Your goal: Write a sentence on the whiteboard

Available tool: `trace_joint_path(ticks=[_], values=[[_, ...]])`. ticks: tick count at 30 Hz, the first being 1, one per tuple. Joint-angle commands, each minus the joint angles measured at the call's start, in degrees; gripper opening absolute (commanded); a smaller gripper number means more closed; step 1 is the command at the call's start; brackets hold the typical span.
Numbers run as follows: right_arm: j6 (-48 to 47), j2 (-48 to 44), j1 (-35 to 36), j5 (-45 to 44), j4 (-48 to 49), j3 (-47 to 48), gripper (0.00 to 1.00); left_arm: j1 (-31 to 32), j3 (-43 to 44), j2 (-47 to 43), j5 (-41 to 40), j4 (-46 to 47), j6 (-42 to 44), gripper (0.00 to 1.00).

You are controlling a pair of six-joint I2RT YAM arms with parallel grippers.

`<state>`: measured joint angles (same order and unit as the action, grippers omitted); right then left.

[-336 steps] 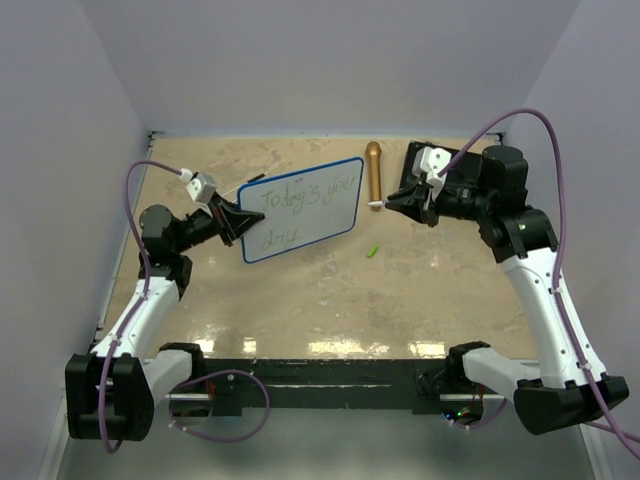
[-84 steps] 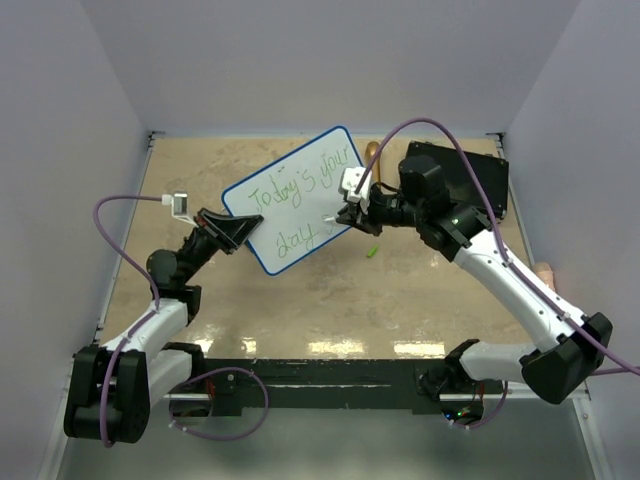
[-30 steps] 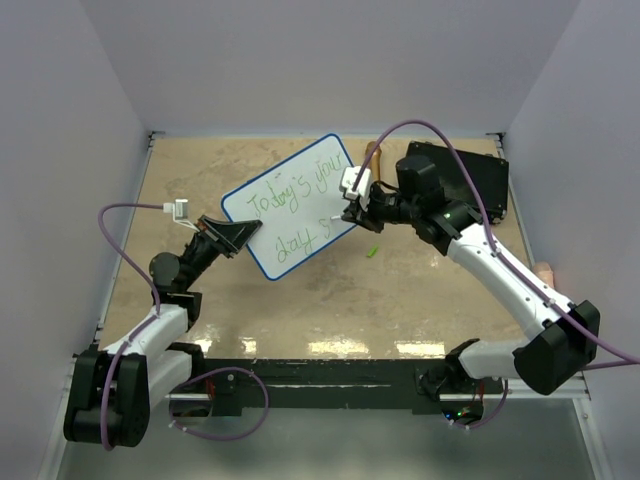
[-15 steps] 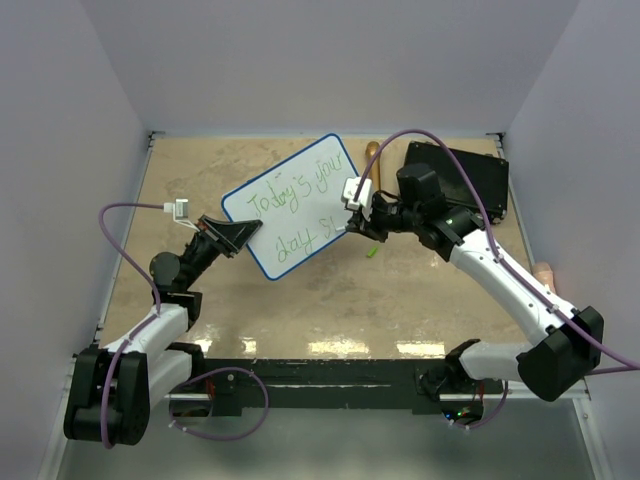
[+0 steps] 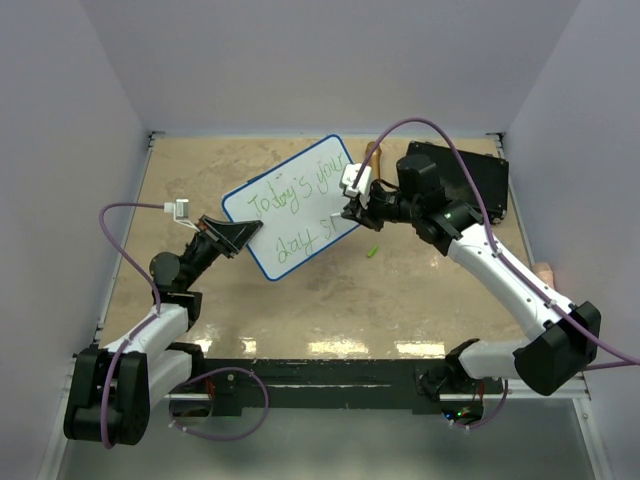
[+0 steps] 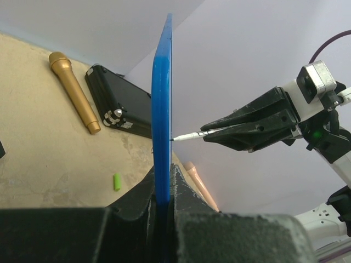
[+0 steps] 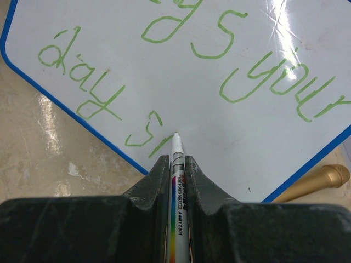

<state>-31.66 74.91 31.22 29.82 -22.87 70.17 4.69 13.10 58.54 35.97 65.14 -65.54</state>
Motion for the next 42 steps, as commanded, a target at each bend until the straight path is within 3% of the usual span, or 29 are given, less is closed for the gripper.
trace_joint_path(ticks=[1,23,42], values=[[1.69,-0.55,0.07,-2.66,2.92,1.64,0.00,0.32,1.49,-0.80,-0.81,8.16,-1.79,0.00],[-2.79,-4.08,-0.37,-0.82,-4.64,-3.29,0.00,0.23,1.84,-0.10,-0.81,8.68,-1.79,0.00],[2.66,-0.91,-0.90,-4.34,3.37,1.28,0.00,0.23,1.66,-0.36,-0.55,8.33,-1.70,0.00]])
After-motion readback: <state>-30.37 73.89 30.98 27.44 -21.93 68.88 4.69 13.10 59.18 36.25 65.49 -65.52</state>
